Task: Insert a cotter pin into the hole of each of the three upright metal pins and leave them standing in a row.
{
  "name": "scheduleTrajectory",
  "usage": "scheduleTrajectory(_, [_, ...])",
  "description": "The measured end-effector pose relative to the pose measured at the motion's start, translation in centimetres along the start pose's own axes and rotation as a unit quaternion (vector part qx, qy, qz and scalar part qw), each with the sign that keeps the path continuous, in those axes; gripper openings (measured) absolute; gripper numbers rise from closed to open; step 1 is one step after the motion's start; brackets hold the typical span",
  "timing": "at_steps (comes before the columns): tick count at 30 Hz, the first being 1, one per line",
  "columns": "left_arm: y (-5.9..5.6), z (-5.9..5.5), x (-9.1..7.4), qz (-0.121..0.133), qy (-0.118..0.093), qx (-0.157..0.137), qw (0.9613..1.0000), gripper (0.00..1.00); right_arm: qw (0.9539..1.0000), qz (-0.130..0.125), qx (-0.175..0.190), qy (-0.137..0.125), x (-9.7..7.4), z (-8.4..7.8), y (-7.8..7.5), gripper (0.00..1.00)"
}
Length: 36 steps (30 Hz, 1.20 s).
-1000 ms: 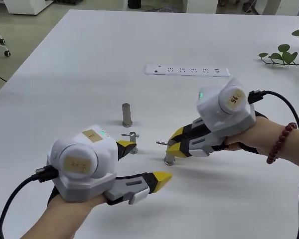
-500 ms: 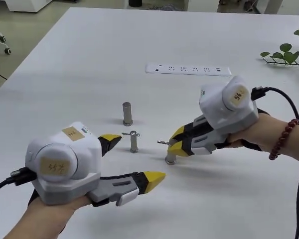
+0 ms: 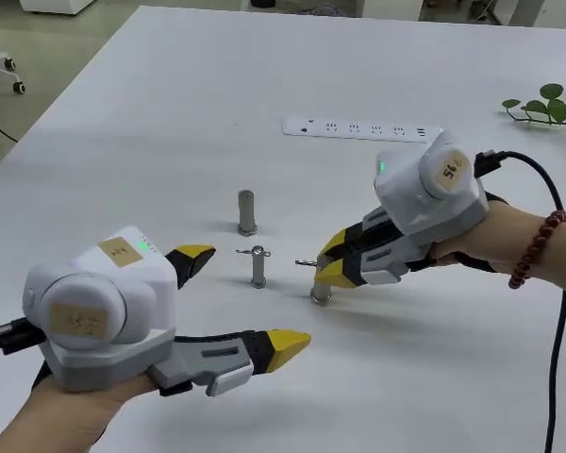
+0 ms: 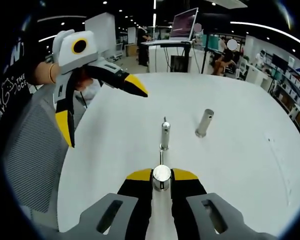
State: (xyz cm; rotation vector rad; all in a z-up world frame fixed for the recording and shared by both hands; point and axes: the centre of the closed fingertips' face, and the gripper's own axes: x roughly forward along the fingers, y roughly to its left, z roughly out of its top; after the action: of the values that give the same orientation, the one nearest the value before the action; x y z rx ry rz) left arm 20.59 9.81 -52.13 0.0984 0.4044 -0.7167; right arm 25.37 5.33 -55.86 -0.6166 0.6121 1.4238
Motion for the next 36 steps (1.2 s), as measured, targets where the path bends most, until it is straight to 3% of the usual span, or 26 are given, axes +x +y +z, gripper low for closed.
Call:
scheduleTrajectory(8, [0.1, 0.1, 0.2, 0.0, -0.011, -0.014, 0.9999, 0.83, 1.0, 0.005, -0.006, 0.004, 0.4, 0.1, -0.6, 0.08])
scheduleTrajectory(16, [0.6, -1.0, 0.4, 0.007, 0.0, -0.02, 0.9998, 0.83, 0.9998, 0.01, -0.011, 0.01, 0.9, 0.1, -1.1, 0.08])
scheduleTrajectory(25, [0.6, -0.9, 0.4, 0.005, -0.003, -0.019, 0.9998, 0.83, 0.9993, 0.021, -0.025, 0.021, 0.8, -0.2, -1.3, 0.08])
scheduleTrajectory(36, [0.5, -1.0, 0.5, 0.002, 0.0, -0.017, 0.9999, 0.82, 0.9991, 0.034, -0.022, 0.016, 0.6, -0.4, -1.5, 0.08])
